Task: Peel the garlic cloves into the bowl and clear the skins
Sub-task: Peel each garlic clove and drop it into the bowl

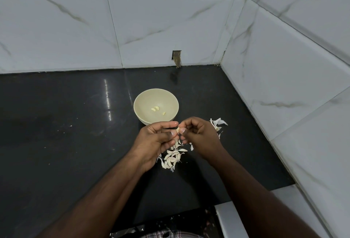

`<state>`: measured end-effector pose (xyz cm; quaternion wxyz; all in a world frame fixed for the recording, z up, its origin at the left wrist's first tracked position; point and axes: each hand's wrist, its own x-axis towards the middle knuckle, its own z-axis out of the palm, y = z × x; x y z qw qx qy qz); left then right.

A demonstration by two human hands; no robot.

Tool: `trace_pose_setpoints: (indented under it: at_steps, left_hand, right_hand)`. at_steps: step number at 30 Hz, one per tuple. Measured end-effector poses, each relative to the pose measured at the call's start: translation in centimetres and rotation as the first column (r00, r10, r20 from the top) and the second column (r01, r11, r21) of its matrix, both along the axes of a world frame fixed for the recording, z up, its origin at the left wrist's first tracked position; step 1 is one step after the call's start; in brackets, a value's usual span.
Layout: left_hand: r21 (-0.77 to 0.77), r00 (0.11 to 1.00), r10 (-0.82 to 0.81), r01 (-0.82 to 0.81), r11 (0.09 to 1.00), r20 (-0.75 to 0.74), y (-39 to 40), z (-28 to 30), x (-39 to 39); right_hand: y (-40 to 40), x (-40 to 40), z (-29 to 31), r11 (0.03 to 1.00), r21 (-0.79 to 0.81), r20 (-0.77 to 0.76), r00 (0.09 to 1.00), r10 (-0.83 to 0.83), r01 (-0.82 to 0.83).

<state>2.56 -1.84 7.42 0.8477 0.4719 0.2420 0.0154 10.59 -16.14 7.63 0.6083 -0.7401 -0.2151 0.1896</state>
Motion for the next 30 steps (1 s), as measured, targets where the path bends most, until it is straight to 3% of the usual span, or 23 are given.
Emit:
trace_pose_setpoints:
  at_steps: [9,18,23,30]
  left_hand:
    - [-0.062,1.0,-0.002,0.004,0.998,0.025,-0.2,0.2,0.0]
    - [0.233,0.998,-0.018,0.004,0.972,0.06,-0.2,0.3,0.3]
    - [0.085,0.995,0.076,-0.081,0.993,0.058,0.6,0.1,0.3]
    - [-0.061,0.997,0.061,-0.059,0.996,0.036,1.1,-0.1,0.1]
  right_hand:
    - [0.1,-0.2,0.3,0.996,0.08,-0.133,0.991,-0.019,0.03]
    - [0.0,0.0,-0.2,0.995,-0.092,0.026,0.999,-0.043,0.045]
    - [-0.7,0.4,-0.2,0.986,-0.128,0.013,0.994,-0.104,0.105]
    - [-4.2,3.2,0.8,0.886,-0.363,0.258,0.945,-0.202,0.288]
